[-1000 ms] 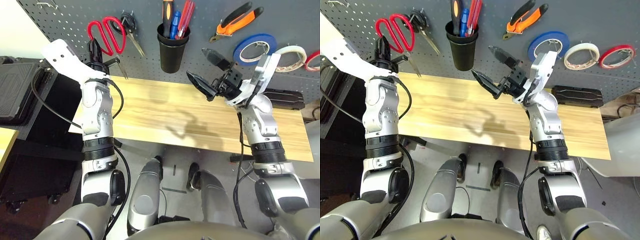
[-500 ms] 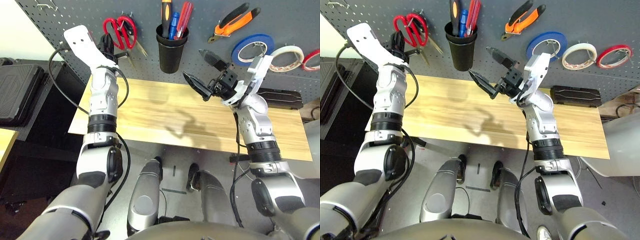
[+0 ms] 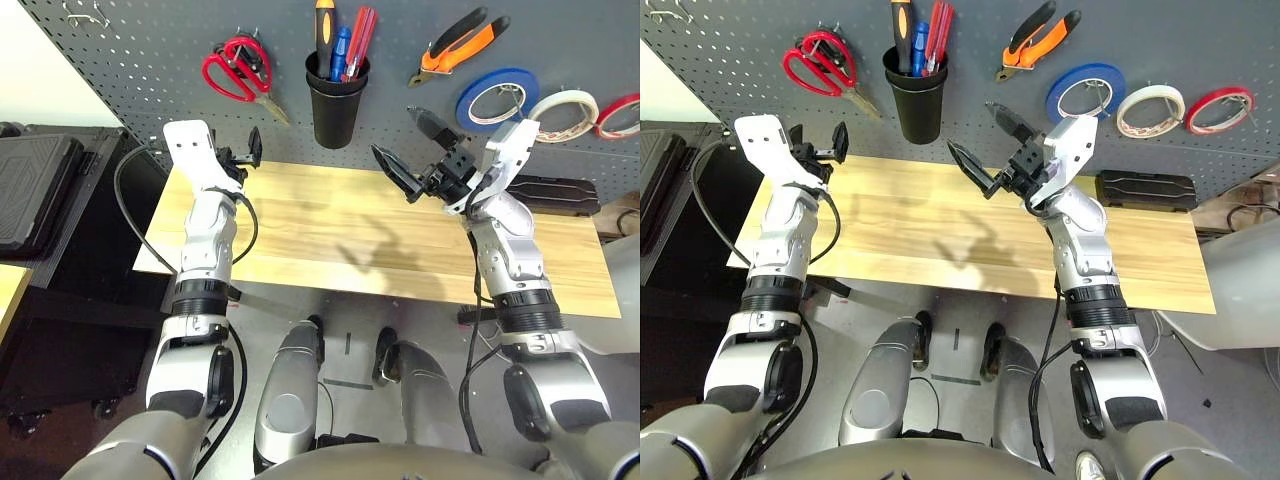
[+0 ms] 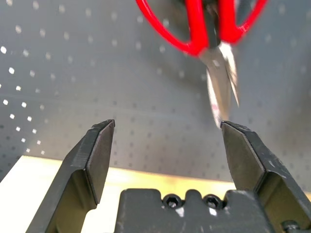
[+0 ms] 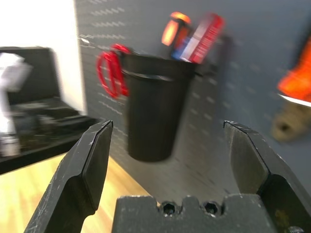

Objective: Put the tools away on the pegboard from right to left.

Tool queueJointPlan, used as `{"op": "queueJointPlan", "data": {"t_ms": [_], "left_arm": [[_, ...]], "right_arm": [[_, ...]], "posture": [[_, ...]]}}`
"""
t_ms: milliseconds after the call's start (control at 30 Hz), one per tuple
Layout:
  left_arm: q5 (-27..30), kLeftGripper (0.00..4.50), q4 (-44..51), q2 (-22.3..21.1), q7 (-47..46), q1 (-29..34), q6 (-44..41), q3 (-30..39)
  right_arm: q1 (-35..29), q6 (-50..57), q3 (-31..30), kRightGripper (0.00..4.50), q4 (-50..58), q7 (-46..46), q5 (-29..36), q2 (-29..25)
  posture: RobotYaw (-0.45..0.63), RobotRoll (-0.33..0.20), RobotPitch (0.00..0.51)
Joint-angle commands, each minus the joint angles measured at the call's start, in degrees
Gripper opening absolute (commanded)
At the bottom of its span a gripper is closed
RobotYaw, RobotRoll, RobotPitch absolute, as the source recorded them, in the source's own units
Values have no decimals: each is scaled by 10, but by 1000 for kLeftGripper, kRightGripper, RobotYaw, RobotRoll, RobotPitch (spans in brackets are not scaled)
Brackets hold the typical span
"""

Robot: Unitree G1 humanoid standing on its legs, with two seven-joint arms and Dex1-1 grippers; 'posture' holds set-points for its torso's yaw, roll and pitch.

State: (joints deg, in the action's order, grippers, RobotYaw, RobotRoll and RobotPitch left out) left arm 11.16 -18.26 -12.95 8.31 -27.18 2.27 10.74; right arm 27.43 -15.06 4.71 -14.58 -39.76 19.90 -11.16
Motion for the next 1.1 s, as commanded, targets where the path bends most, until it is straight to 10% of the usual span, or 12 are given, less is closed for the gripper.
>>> {"op": "queueJointPlan", "data": {"t_ms": [33, 1100], "left_arm": [[-8, 4455, 34, -13, 11, 42, -8, -1], [5, 4455, -104, -85, 93, 78, 159, 48]], "right_arm": [[-27, -17, 20, 4500, 6, 51, -25, -2], [-32, -167, 135, 4500, -264, 343, -115, -69]], "posture": [[242, 0, 212], [152, 0, 166]]}}
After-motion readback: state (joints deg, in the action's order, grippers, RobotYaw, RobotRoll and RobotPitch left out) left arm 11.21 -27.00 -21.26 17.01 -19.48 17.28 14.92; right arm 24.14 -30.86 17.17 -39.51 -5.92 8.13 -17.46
